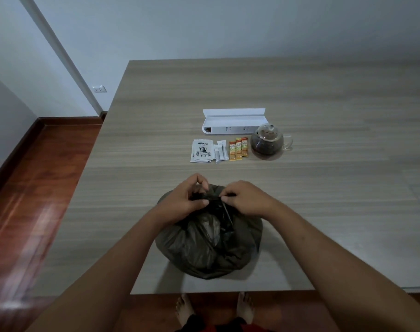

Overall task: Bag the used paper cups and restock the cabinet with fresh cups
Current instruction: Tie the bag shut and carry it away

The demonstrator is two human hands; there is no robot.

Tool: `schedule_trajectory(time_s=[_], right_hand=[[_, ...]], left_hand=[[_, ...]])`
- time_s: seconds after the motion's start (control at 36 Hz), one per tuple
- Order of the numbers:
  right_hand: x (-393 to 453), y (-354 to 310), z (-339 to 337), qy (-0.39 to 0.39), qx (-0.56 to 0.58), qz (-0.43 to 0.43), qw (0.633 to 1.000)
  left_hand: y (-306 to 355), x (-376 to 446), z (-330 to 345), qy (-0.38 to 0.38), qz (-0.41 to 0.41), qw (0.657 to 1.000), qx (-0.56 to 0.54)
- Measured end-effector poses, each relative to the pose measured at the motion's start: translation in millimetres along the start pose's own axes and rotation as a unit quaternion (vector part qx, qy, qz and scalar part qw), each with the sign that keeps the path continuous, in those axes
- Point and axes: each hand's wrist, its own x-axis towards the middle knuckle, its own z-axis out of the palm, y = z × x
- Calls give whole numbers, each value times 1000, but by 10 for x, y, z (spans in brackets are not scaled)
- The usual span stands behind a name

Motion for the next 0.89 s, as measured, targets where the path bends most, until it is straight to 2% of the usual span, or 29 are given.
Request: schedule_trajectory(time_s=[0.11, 0.25, 0.33, 0.39, 0.44, 0.61, 0.72, 0.78, 0.83, 0.89], right_hand=[[45, 106, -64, -68, 208, 55, 974], [96, 181, -6, -55, 354, 82, 930], [129, 179, 38, -41, 444, 101, 889], [164, 205, 65, -27, 458, 115, 881], [187, 216, 79, -14, 456, 123, 881], [221, 188, 59, 6, 449, 110, 887], [172, 235, -42, 23, 375, 85, 923], [166, 318, -90, 44, 283, 56, 956], [177, 408, -118, 65, 112, 21, 991], [178, 473, -96, 68, 15, 5, 998]], left_hand=[[35, 73, -48, 82, 45, 983, 157], [-28, 149, -28, 178, 60, 950, 249], [-29, 141, 30, 165, 55, 955, 242], [33, 113, 85, 146, 37, 970, 190], [54, 107, 124, 139, 19, 976, 167], [52, 211, 109, 139, 47, 939, 311], [46, 151, -6, 121, 83, 904, 401], [-18, 72, -99, 101, 95, 881, 452], [-116, -26, -188, 85, 80, 868, 483], [-212, -136, -248, 76, 75, 853, 511]])
